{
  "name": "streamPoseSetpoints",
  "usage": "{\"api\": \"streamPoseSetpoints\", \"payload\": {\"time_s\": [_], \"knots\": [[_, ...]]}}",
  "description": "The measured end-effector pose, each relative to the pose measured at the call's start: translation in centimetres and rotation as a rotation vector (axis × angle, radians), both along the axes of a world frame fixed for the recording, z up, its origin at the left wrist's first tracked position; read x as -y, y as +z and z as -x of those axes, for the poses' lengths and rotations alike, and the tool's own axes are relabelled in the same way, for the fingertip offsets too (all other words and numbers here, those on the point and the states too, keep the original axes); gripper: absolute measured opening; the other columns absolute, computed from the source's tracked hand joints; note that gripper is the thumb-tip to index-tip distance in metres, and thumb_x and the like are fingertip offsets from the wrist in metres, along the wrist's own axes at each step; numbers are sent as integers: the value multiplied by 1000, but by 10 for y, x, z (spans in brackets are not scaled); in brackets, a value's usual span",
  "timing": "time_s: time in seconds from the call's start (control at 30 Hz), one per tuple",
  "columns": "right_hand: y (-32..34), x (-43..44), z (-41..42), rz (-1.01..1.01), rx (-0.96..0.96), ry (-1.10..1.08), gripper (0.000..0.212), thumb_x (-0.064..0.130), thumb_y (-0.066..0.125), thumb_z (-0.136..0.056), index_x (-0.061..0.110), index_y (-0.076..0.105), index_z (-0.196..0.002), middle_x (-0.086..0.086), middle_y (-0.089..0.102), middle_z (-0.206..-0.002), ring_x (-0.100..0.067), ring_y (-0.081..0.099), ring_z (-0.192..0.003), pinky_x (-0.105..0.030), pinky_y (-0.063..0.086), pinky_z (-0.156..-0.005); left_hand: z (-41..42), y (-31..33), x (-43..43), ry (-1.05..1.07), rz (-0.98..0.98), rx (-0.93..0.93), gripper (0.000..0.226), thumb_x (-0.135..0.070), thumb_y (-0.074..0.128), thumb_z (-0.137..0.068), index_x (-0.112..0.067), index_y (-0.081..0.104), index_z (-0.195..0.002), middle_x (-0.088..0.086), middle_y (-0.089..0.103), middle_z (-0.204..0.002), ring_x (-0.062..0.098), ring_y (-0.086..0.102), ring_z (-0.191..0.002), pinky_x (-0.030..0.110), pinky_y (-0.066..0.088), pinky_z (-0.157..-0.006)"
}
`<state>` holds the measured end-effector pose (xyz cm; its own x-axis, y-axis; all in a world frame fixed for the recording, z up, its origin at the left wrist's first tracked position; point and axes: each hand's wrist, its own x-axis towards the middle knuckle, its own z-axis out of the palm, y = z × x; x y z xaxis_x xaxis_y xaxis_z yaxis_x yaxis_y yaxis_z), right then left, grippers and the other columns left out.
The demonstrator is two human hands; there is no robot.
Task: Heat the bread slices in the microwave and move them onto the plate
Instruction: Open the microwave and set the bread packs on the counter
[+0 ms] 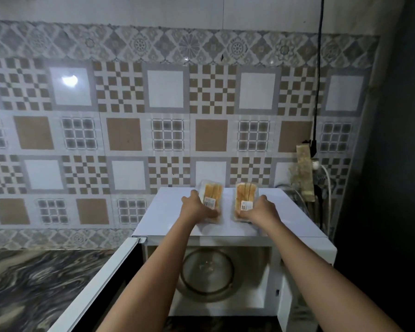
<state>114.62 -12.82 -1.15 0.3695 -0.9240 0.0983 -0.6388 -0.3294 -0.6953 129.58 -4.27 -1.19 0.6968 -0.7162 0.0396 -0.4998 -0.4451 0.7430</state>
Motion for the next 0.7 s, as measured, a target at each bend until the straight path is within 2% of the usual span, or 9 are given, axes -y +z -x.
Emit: {"api": "streamPoseSetpoints", "payload": {"time_s": [0.1, 0.17, 0.27, 0.4, 0.43, 0.5, 0.57, 0.7], "knots": [[2, 0, -7, 2, 25, -14, 72, 31, 76, -74, 8, 36, -129, -16, 51, -126, -30, 54, -110, -31, 44, -77, 6, 5, 5, -15, 33, -18, 89, -21, 79, -70, -15, 25, -140, 16, 24, -140, 33, 40, -124, 37, 44, -98], [5, 2, -10, -25, 28, -6, 78, 29, 79, -72, 9, 32, -131, -17, 47, -127, -30, 54, -110, -29, 42, -73, 5, 5, 7, -22, 22, -45, 93, -21, 80, -70, -16, 20, -142, 16, 21, -142, 34, 36, -128, 37, 41, -101], [6, 11, -7, -132, 56, 32, 85, 27, 83, -66, 11, 32, -132, -15, 47, -130, -30, 51, -114, -30, 45, -79, -2, 2, 5, -58, 11, -146, 98, -25, 82, -67, -18, 17, -140, 13, 33, -139, 32, 35, -129, 40, 36, -107], [5, 12, -1, -249, 195, 151, 80, 12, 81, -69, 13, 35, -135, -8, 52, -130, -26, 51, -118, -34, 46, -95, -4, 1, 0, -159, 83, -194, 102, -22, 87, -54, -15, 24, -134, 8, 49, -126, 25, 49, -118, 41, 46, -101], [4, 11, 0, -258, 203, 173, 75, 11, 79, -70, 13, 38, -134, -7, 54, -128, -26, 51, -119, -34, 45, -96, -4, 1, -1, -188, 89, -180, 98, -24, 87, -51, -13, 32, -131, 9, 52, -123, 24, 53, -114, 41, 49, -98], [1, 10, 1, -321, 272, 225, 66, 4, 75, -74, 14, 43, -130, -7, 56, -126, -24, 54, -116, -31, 49, -92, 3, 3, -7, -269, 134, -129, 67, -15, 84, -59, -11, 50, -116, 10, 60, -112, 23, 59, -105, 37, 52, -94], [-4, 11, 4, -429, 394, 252, 63, -5, 71, -75, 14, 45, -129, -9, 59, -125, -24, 57, -113, -32, 54, -88, 9, 5, -12, -334, 179, -103, 41, -4, 77, -69, -11, 55, -103, 9, 61, -99, 21, 61, -96, 35, 54, -88], [-9, 2, 17, -544, 572, 306, 66, -14, 64, -77, 10, 43, -134, -12, 62, -118, -25, 63, -101, -29, 56, -71, 25, 4, -23, -360, 254, -129, 35, -1, 73, -72, -9, 56, -101, 8, 59, -90, 17, 61, -81, 31, 59, -69]]}}
